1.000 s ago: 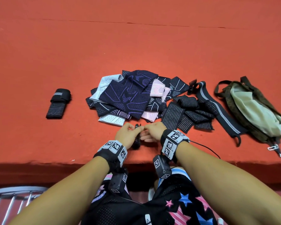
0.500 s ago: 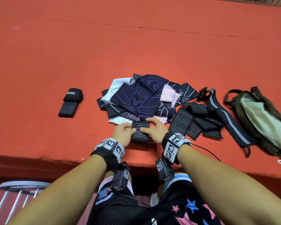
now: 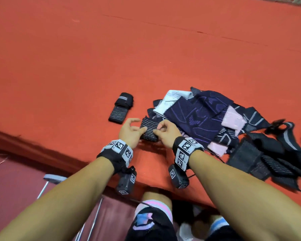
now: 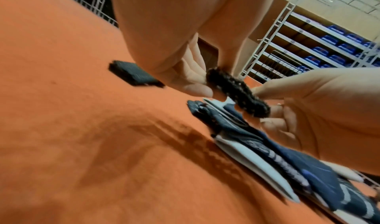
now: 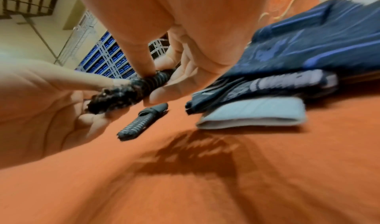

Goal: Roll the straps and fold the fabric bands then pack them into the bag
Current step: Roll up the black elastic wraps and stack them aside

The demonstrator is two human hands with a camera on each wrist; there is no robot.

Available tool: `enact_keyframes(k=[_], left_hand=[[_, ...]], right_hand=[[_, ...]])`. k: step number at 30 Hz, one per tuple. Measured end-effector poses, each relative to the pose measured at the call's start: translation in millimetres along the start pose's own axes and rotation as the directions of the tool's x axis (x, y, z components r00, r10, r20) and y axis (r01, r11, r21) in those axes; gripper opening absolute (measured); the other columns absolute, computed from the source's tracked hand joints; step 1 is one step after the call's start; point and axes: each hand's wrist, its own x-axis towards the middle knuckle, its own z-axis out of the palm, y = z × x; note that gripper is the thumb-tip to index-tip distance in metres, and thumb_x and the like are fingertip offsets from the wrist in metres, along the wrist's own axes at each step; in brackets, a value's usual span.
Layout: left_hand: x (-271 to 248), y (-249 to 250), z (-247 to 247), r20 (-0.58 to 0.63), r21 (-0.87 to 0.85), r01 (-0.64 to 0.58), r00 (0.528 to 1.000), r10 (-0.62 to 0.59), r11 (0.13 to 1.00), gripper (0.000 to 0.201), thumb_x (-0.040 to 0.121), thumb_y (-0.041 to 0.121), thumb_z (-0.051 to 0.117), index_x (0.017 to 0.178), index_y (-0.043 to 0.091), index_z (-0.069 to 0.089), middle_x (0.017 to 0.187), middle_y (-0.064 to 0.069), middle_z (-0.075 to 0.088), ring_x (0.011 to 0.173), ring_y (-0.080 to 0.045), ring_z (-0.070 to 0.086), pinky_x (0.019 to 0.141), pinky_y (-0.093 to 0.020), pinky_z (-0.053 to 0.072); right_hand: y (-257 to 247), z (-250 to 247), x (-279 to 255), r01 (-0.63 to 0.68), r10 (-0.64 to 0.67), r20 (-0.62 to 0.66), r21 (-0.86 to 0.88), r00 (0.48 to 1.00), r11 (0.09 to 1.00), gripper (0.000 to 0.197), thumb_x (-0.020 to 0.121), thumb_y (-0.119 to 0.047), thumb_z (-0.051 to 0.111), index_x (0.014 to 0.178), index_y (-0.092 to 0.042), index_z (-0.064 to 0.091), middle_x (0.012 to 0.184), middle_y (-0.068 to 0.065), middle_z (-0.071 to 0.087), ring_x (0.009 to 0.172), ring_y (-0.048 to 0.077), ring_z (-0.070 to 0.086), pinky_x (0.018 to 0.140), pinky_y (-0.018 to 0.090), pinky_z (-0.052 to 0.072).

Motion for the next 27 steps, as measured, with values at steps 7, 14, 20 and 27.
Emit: enact_keyframes(k=[7, 14, 20, 27], left_hand=[[45.2, -22.5, -76.1, -0.133, 0.214, -0.133, 0.978, 0.163, 0.968, 0.036, 0.084, 0.003, 0.069, 0.087, 0.034, 0.053, 0.089, 0.004, 0.067, 0.06, -0.022, 0.064, 0.065, -0.04, 0.054], [105.7, -25.9, -103.1, -0.212, 0.287, -0.17, 0.948, 0.236, 0.943, 0.032, 0.085, 0.003, 0.071, 0.083, 0.034, 0.063, 0.092, 0.01, 0.071, 0.083, -0.014, 0.069, 0.08, -0.03, 0.056], [123.6, -42.6, -94.8, -0.245, 0.34, -0.146, 0.94, 0.237, 0.929, 0.018, 0.087, 0.011, 0.069, 0.092, 0.029, 0.068, 0.094, 0.016, 0.07, 0.092, -0.007, 0.067, 0.086, -0.027, 0.053], [123.6, -42.0, -93.3, -0.259, 0.395, -0.082, 0.945, 0.197, 0.915, 0.014, 0.089, 0.017, 0.068, 0.092, 0.03, 0.065, 0.096, 0.016, 0.07, 0.09, -0.007, 0.066, 0.077, -0.023, 0.047]], right_hand=[[-39.0, 89.0, 43.3, 0.009, -0.011, 0.085, 0.028, 0.996, 1.0, 0.019, 0.087, -0.009, 0.064, 0.094, -0.02, 0.05, 0.068, -0.003, 0.058, 0.05, 0.021, 0.056, 0.054, 0.04, 0.054], [-42.4, 136.3, 90.1, 0.104, -0.104, -0.005, -0.041, 0.995, 0.994, 0.024, 0.085, -0.017, 0.068, 0.1, -0.03, 0.054, 0.083, -0.009, 0.058, 0.078, 0.023, 0.066, 0.071, 0.049, 0.059], [-24.8, 140.8, 107.0, 0.119, -0.12, 0.006, -0.146, 0.993, 0.982, 0.024, 0.088, -0.021, 0.068, 0.107, -0.029, 0.057, 0.097, -0.003, 0.064, 0.085, 0.018, 0.062, 0.083, 0.039, 0.053], [-16.8, 147.4, 114.6, 0.113, -0.108, 0.034, -0.307, 0.994, 0.945, 0.027, 0.089, -0.033, 0.067, 0.115, -0.033, 0.06, 0.107, 0.004, 0.064, 0.095, 0.02, 0.06, 0.083, 0.03, 0.046]])
